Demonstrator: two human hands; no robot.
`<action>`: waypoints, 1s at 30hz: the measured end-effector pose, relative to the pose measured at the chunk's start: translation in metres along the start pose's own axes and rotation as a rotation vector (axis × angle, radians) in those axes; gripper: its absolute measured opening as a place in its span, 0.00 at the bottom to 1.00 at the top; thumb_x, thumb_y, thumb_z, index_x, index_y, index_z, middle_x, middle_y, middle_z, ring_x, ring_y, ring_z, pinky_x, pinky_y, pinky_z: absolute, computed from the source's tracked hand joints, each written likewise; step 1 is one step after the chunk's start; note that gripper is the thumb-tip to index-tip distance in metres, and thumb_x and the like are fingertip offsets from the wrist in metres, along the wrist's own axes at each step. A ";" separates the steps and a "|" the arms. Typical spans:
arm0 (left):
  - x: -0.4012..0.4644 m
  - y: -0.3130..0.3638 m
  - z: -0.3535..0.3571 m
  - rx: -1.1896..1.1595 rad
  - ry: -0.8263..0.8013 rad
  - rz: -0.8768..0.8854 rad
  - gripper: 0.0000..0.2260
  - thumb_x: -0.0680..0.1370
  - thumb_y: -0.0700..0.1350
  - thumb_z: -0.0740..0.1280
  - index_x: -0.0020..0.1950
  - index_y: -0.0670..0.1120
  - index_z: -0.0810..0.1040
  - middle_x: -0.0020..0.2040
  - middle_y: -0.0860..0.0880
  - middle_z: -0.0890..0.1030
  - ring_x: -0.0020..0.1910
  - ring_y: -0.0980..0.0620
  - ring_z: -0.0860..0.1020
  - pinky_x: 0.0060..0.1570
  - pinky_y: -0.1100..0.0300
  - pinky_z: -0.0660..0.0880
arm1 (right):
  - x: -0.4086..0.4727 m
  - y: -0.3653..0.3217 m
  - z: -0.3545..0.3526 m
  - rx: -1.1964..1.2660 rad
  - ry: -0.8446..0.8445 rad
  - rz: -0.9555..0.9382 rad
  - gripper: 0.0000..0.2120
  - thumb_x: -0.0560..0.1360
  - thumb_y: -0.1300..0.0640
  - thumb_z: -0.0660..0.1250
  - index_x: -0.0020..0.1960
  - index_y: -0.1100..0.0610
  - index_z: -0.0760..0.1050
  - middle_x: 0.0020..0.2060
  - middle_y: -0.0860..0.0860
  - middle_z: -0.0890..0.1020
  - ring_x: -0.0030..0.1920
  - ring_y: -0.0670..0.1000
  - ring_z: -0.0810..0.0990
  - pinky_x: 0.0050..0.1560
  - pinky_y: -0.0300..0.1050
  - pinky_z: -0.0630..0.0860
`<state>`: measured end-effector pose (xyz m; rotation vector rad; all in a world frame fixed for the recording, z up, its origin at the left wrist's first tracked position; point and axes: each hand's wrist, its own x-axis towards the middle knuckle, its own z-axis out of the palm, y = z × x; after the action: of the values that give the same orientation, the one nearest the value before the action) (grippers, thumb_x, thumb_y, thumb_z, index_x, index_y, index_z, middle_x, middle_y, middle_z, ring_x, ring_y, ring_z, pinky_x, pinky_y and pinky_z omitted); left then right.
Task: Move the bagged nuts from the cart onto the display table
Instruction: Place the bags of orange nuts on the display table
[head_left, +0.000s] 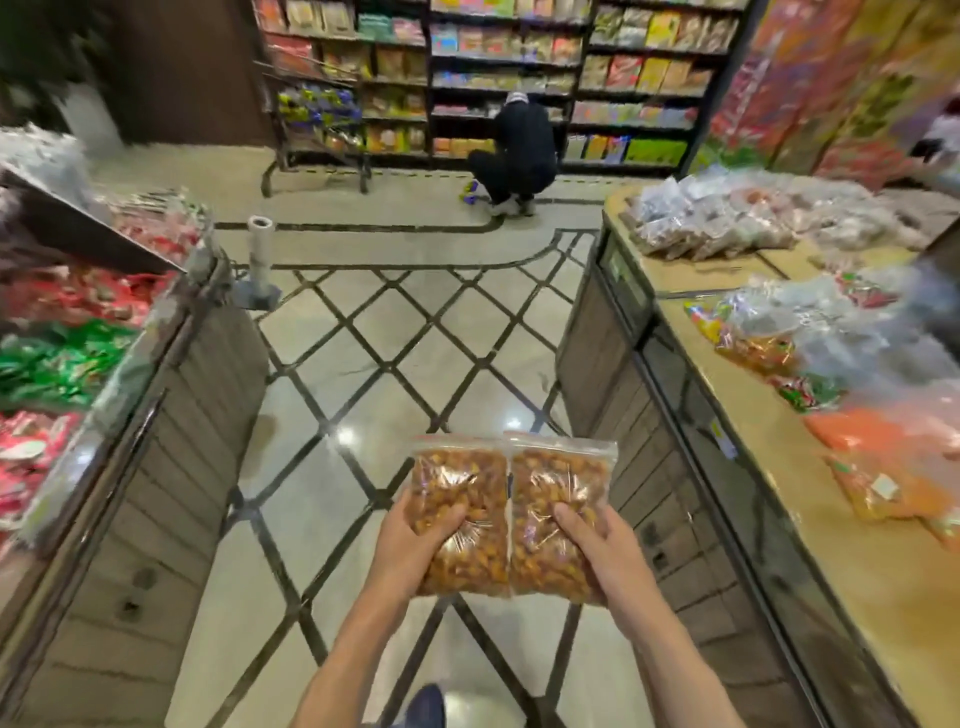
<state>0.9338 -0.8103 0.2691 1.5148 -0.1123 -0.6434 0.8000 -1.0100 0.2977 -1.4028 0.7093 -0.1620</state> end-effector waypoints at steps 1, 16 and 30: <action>0.022 0.009 0.002 0.012 -0.019 -0.001 0.30 0.71 0.56 0.80 0.71 0.58 0.76 0.59 0.56 0.86 0.55 0.54 0.86 0.56 0.49 0.84 | 0.017 -0.006 0.001 0.018 0.023 -0.002 0.17 0.80 0.50 0.72 0.68 0.49 0.78 0.56 0.51 0.90 0.54 0.55 0.90 0.61 0.56 0.84; 0.367 0.095 0.090 0.144 -0.238 -0.001 0.38 0.70 0.62 0.80 0.77 0.61 0.69 0.65 0.55 0.82 0.61 0.53 0.84 0.57 0.51 0.84 | 0.323 -0.076 -0.050 0.203 0.248 0.018 0.20 0.78 0.50 0.75 0.67 0.49 0.76 0.55 0.51 0.90 0.52 0.56 0.90 0.57 0.57 0.85; 0.660 0.189 0.212 0.179 -0.383 -0.057 0.31 0.67 0.61 0.80 0.68 0.57 0.78 0.60 0.51 0.86 0.57 0.48 0.86 0.55 0.43 0.84 | 0.580 -0.186 -0.132 0.220 0.371 -0.011 0.21 0.77 0.46 0.75 0.68 0.47 0.78 0.57 0.50 0.89 0.53 0.53 0.90 0.49 0.48 0.87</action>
<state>1.4471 -1.3134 0.2554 1.5536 -0.4291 -0.9859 1.2403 -1.4500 0.2640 -1.1767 0.9584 -0.5033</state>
